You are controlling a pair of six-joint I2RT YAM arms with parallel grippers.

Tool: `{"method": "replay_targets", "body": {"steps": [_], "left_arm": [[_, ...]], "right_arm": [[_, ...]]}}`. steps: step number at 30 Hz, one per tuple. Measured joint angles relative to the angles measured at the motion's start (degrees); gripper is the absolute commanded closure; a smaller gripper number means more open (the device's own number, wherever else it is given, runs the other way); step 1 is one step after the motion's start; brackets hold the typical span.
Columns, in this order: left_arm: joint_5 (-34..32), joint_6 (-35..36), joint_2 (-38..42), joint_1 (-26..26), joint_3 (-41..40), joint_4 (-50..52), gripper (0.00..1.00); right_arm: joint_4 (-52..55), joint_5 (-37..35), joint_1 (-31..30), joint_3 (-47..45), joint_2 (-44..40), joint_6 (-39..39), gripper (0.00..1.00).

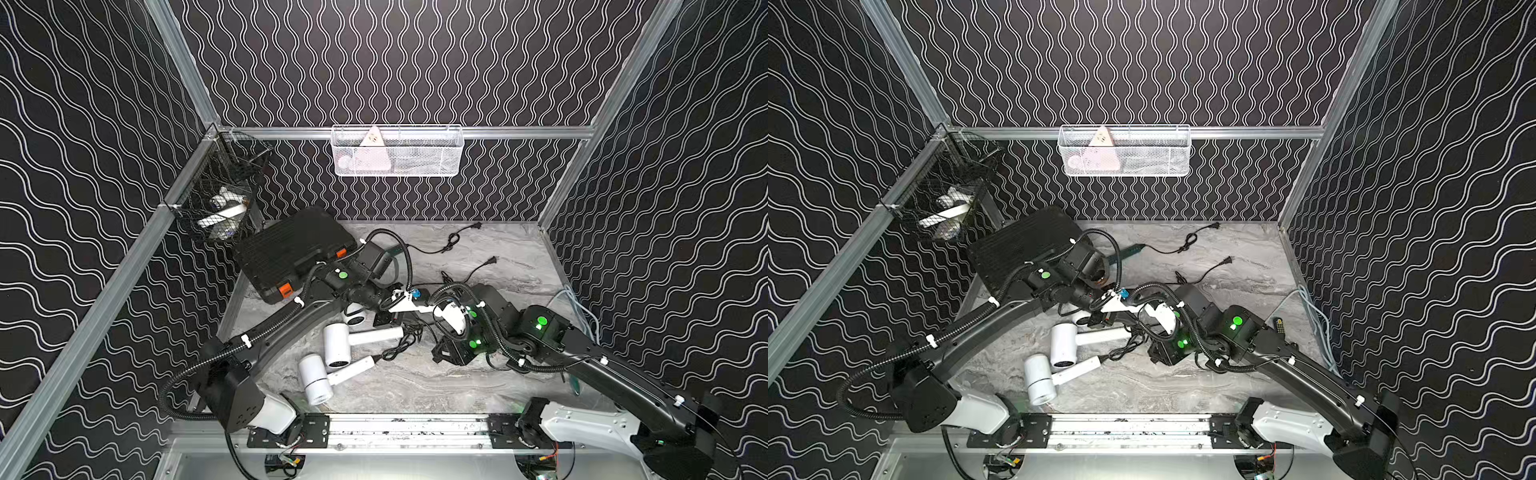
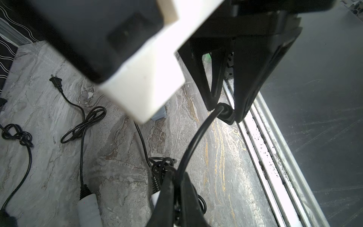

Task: Charge the blow dryers
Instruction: Pick up the plug from the center of the board.

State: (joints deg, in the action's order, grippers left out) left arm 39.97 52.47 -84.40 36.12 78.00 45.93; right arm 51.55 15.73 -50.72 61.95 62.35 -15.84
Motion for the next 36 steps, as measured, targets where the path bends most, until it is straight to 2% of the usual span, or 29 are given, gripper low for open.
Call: {"method": "replay_targets", "body": {"steps": [17,28,36], "left_arm": [[-0.37,0.13,-0.50,0.35,0.87,0.44,1.00],[-0.61,0.13,-0.42,0.50,0.87,0.81,1.00],[-0.74,0.13,-0.39,0.52,1.27,1.31,1.00]], "right_arm": [[0.35,-2.80,-1.66,1.46,1.84,-0.24,0.67],[0.90,-4.00,-1.84,2.14,3.15,-0.22,0.74],[1.09,-4.11,-2.05,2.14,3.15,-0.20,0.92]]}}
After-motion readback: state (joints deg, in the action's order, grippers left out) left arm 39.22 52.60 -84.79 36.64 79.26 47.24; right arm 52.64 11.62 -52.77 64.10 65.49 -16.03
